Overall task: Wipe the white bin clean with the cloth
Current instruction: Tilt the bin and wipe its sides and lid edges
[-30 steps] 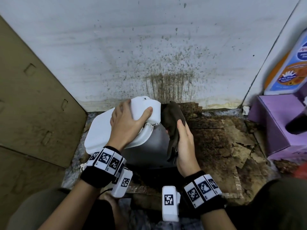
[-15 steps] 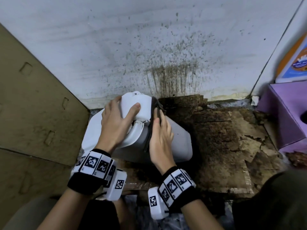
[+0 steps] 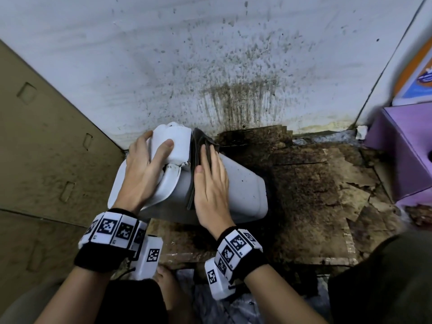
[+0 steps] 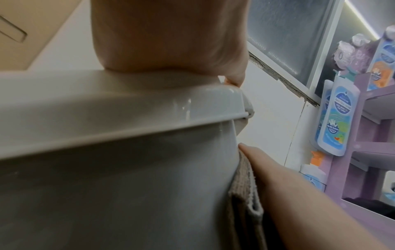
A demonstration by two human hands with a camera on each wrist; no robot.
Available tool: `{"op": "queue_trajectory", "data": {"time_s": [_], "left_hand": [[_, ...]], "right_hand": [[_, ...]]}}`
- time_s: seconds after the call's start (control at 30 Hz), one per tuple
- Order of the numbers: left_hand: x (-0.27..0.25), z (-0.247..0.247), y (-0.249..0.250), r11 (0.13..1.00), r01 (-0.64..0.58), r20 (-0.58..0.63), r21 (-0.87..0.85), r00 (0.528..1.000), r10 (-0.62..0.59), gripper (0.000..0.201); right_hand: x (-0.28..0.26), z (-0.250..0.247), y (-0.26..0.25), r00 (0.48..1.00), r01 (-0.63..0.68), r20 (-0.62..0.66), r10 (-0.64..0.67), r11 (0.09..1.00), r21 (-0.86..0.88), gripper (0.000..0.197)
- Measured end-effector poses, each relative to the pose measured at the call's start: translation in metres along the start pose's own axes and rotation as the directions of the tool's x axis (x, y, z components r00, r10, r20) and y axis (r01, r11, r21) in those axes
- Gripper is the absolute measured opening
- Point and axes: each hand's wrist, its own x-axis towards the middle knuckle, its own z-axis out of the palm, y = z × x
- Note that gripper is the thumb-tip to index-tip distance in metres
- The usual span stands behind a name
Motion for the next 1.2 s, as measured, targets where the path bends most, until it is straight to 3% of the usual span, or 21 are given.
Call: {"op": "queue_trajectory", "data": {"time_s": [0.37,0.6,0.7,0.93,1.07,1.2], "left_hand": [[-0.006,0.000,0.005,1.000,0.010,-0.001,-0.026,1.000,-0.010,0.094],[-0.004,-0.002,0.000,0.999,0.005,0.004,-0.033,1.000,-0.005,0.093],[0.000,-0.005,-0.004,0.999,0.014,0.004,-0.050,1.000,-0.014,0.092],[-0.001,-0.002,0.001,0.999,-0.004,-0.006,-0.047,1.000,0.003,0.090],[-0.006,0.000,0.009,1.000,0.006,-0.005,-0.024,1.000,-0.006,0.094],[-0.006,-0.001,0.009,1.000,0.007,-0.007,0.000,1.000,-0.007,0.095]], "right_hand": [[-0.001,-0.002,0.002,0.999,0.016,0.046,-0.015,0.999,-0.030,0.054],[-0.002,-0.009,0.021,0.993,0.112,0.051,-0.107,0.989,-0.101,0.054],[-0.003,-0.016,0.048,0.998,0.051,0.050,-0.047,0.994,-0.096,0.056],[-0.011,-0.037,0.110,0.969,-0.248,-0.024,0.247,0.969,-0.022,0.052],[-0.007,-0.029,0.110,0.956,-0.288,-0.066,0.286,0.957,-0.027,0.055],[-0.005,-0.015,0.083,0.967,-0.248,-0.078,0.243,0.966,-0.074,0.061]]}}
